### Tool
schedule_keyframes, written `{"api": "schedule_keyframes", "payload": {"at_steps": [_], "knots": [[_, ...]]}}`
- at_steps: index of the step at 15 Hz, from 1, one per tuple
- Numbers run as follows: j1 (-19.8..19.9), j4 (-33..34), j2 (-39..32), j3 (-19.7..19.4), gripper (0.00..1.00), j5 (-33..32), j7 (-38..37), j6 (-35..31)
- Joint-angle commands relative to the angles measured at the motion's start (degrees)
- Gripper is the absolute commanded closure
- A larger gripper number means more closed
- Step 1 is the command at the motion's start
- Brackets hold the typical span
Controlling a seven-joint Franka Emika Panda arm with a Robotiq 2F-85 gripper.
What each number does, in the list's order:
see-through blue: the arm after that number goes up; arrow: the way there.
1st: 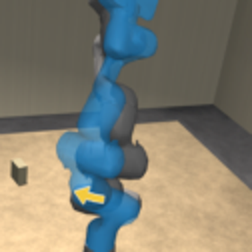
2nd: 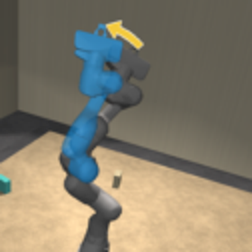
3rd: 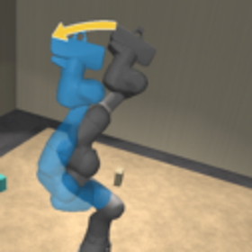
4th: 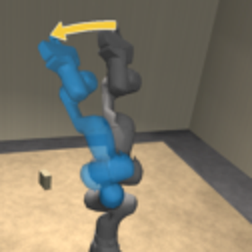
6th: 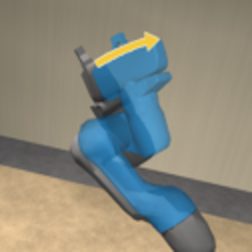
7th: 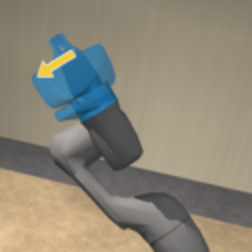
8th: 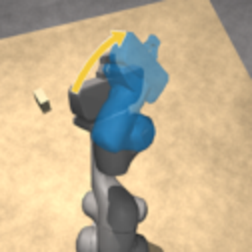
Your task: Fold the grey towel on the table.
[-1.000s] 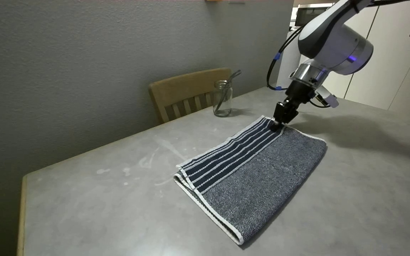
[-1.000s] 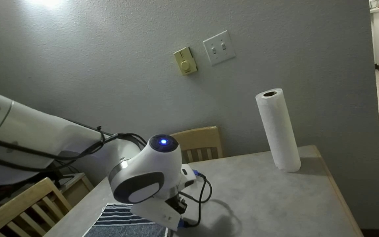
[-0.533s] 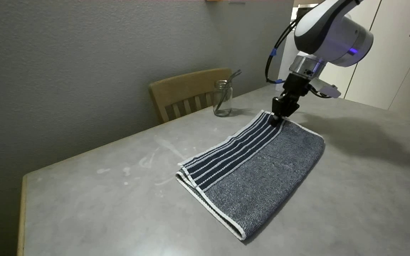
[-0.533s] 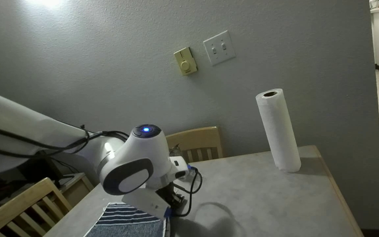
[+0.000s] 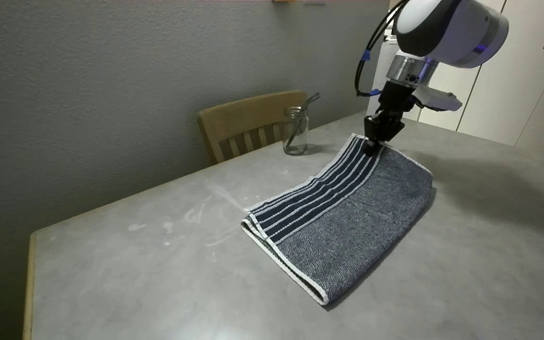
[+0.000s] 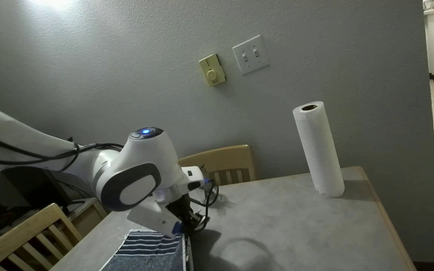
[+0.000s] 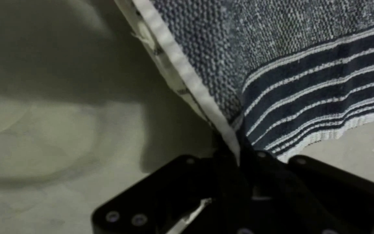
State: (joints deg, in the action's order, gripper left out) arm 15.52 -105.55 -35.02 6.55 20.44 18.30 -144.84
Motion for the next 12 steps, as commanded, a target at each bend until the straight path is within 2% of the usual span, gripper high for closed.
{"api": "schedule_keyframes", "payload": {"at_steps": [1, 12], "knots": [[-0.96, -2.9, 3.69, 0.75, 0.98, 0.16, 0.39, -1.22], [-2.32, -1.14, 4.92, 5.69, 0.98, 2.83, 4.17, -0.27]]}}
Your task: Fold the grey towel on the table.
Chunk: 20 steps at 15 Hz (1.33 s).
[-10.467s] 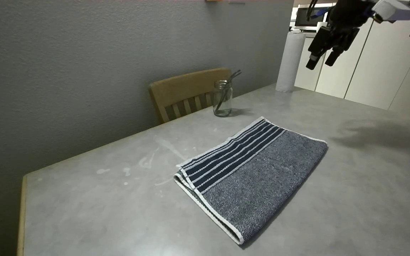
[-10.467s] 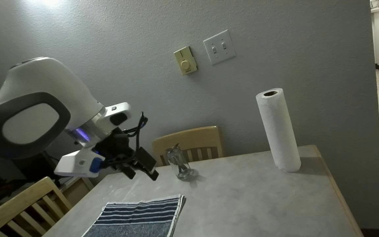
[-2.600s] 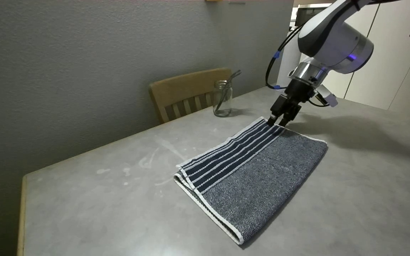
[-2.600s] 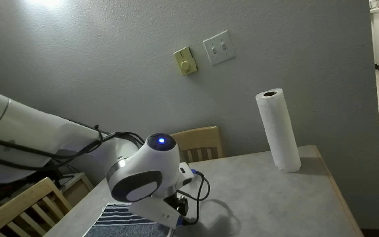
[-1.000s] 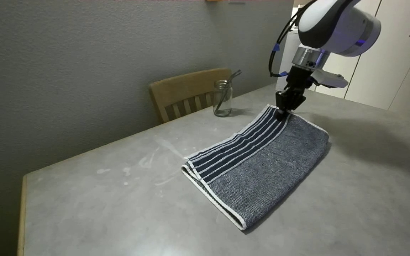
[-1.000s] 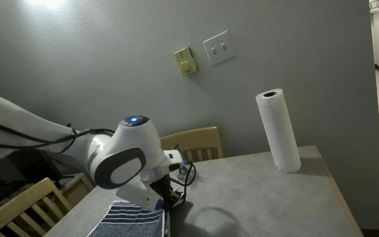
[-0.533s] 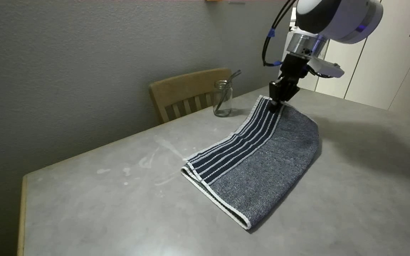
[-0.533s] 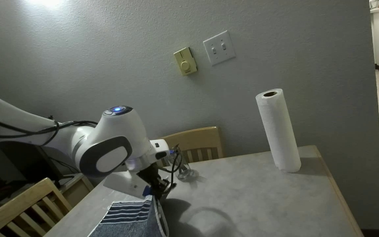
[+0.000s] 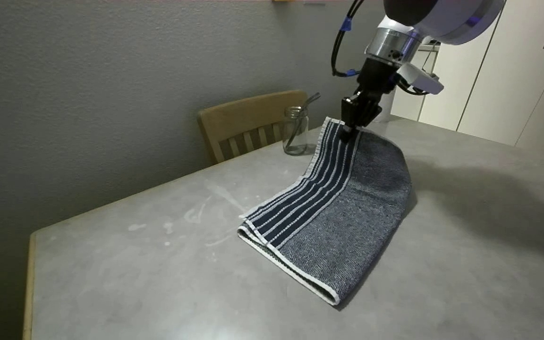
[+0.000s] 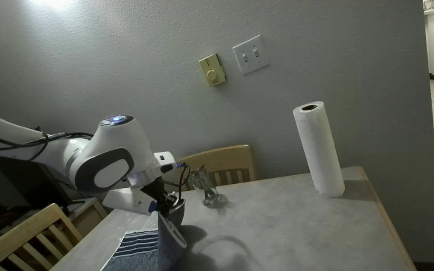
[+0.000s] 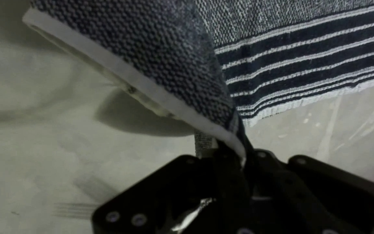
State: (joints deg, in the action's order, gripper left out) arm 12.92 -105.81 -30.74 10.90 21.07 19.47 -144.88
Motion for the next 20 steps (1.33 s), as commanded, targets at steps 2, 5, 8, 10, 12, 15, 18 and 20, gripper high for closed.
{"api": "schedule_keyframes", "payload": {"at_steps": [2, 5, 8, 10, 12, 15, 18, 20], "knots": [[0.29, -0.63, 0.12, 2.55, 0.98, 3.47, 4.42, -0.26], [0.55, -0.35, -0.15, 4.21, 0.98, 5.91, 6.88, -0.18], [0.33, -0.21, 0.04, 4.73, 0.98, 7.11, 7.89, 0.35], [-0.01, -0.01, -0.03, 4.65, 0.98, 6.94, 7.46, 1.0], [0.07, 0.17, -0.11, 4.97, 0.98, 6.95, 7.87, 1.84], [-0.26, 0.12, 0.07, 5.22, 0.98, 6.34, 9.14, 3.01], [-0.83, 0.21, 0.11, 5.76, 0.98, 5.85, 11.45, 3.23], [-1.39, 0.8, -0.24, 6.23, 0.98, 5.26, 13.55, 4.01]]}}
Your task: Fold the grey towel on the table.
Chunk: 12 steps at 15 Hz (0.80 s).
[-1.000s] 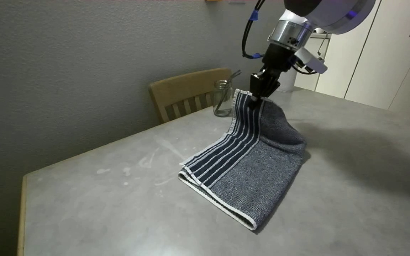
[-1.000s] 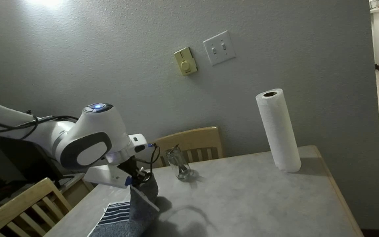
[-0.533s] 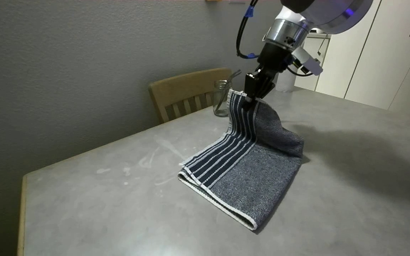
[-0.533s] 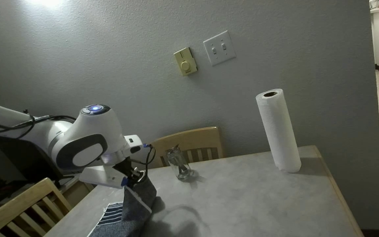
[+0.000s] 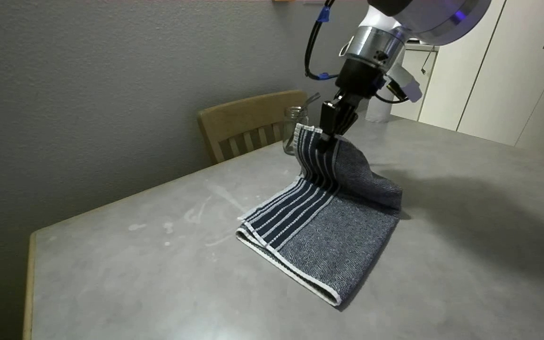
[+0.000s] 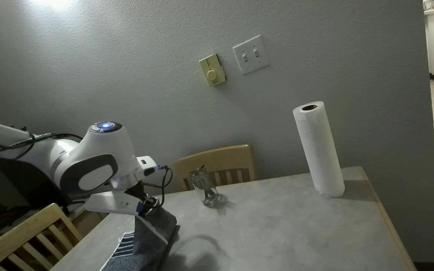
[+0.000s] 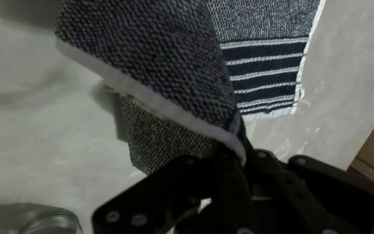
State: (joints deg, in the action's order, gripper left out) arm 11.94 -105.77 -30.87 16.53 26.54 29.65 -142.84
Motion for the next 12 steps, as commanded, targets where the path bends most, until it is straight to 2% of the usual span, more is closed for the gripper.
{"api": "schedule_keyframes", "payload": {"at_steps": [1, 5, 6, 12], "knots": [[-0.38, 1.11, -0.34, 1.14, 0.98, -0.3, 5.23, 2.68], [-0.86, 2.33, -1.11, 2.09, 0.98, 0.48, 10.95, 5.25], [-1.99, 0.7, 0.07, 0.65, 0.92, 0.48, 7.99, 3.24], [-2.11, 1.21, -0.24, 0.9, 0.92, 0.51, 9.58, 4.05]]}}
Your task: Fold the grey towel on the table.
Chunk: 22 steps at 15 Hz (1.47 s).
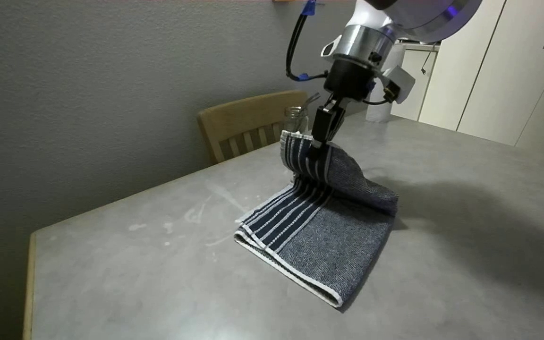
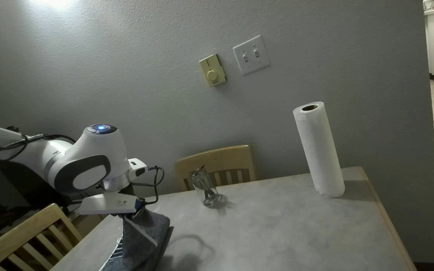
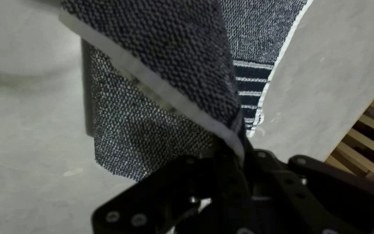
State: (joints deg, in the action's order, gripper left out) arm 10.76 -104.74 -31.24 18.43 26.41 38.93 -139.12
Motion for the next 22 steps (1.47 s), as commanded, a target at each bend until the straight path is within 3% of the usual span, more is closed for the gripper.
{"api": "schedule_keyframes", "payload": {"at_steps": [1, 9, 10, 12, 22], "knots": [[-0.92, 0.25, 0.06, -1.0, 0.92, 0.63, 0.3, 0.34], [-0.88, 0.67, -0.41, -0.96, 0.92, 0.61, 0.33, 0.35], [-0.69, 0.5, -0.25, -0.99, 0.98, 0.72, 0.47, 0.23], [-1.27, 0.93, -0.38, -1.38, 0.98, 0.26, -0.59, 0.11], [-10.57, 5.66, -0.86, -4.96, 0.98, -9.43, -20.78, 3.75]]}}
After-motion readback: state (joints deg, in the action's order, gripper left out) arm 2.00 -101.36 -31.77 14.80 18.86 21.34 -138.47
